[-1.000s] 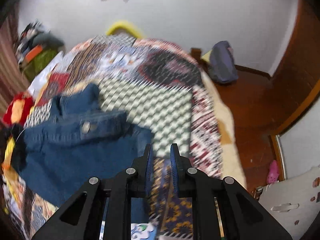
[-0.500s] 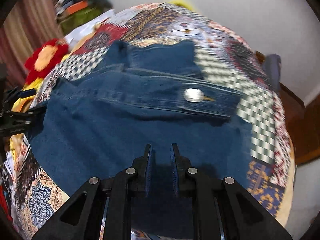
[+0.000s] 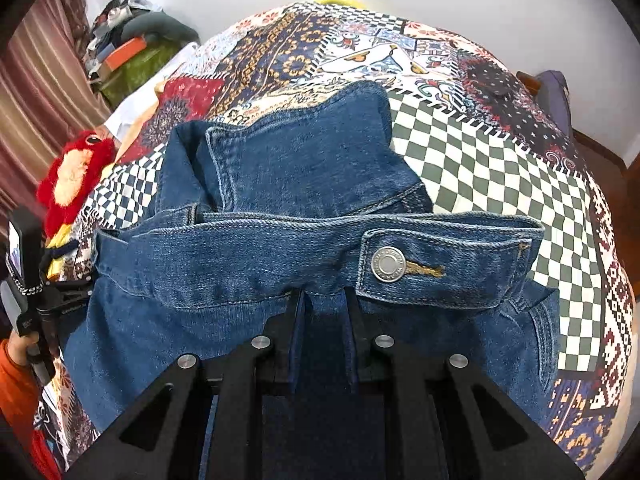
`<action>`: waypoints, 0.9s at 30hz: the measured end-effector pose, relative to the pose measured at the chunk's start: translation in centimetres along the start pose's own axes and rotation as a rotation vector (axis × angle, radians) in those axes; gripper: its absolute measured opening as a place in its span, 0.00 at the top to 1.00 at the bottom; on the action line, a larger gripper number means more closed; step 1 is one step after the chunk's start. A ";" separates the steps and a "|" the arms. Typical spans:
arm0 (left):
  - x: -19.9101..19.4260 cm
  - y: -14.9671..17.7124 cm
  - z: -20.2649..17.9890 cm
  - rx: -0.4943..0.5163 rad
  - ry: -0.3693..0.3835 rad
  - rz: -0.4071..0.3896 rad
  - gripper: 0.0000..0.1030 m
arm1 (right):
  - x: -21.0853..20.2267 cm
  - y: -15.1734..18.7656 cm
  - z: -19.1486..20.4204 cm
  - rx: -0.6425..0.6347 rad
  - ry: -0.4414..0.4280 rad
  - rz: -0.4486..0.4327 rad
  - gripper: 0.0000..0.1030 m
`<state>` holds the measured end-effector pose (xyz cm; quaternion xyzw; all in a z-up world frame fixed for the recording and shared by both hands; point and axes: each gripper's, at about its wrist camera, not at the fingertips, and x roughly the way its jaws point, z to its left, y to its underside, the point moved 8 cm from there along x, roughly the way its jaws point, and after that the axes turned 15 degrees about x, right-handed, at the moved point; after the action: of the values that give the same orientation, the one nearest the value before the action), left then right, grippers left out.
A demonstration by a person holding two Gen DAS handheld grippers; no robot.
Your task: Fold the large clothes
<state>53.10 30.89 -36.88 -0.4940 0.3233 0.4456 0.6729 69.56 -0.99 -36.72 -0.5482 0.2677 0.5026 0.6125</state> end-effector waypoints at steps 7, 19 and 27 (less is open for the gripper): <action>-1.7 3.5 2.4 -0.015 0.011 0.018 0.13 | -2.1 1.2 -2.2 -0.132 0.280 -0.076 0.87; -10.3 0.7 -3.1 -0.053 0.291 -0.145 0.13 | -8.6 6.2 1.3 -0.134 0.012 -0.033 0.87; -9.3 0.6 -11.3 0.100 0.311 -0.110 0.13 | -4.2 10.4 3.4 -0.267 0.127 0.054 0.87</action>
<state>48.91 17.58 -32.35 -0.5398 0.4179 0.3097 0.6618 57.91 -0.25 -36.34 -0.6481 0.2513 0.5142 0.5024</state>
